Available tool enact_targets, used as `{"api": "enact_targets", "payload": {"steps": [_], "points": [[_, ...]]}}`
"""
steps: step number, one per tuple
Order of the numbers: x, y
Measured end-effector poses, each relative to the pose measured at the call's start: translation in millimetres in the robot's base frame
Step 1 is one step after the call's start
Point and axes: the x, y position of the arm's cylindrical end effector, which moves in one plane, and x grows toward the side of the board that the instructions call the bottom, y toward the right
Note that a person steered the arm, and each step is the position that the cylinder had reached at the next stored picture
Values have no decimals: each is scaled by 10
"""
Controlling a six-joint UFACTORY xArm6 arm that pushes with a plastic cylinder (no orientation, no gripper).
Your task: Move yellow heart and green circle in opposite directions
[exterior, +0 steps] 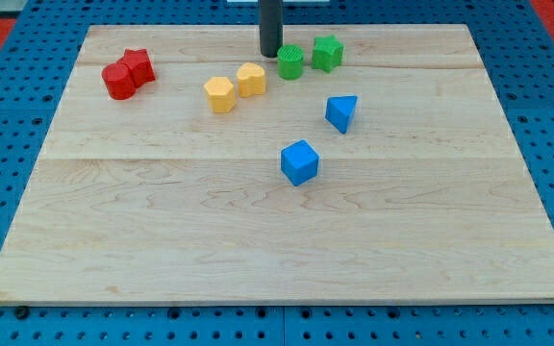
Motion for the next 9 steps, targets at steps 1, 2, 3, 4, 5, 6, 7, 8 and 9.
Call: {"api": "enact_targets", "payload": {"steps": [1, 2, 3, 4, 5, 6, 7, 8, 9], "points": [[7, -70], [18, -183], [253, -234], [508, -303], [486, -153], [381, 38], [390, 41], [555, -115], [690, -180]]}}
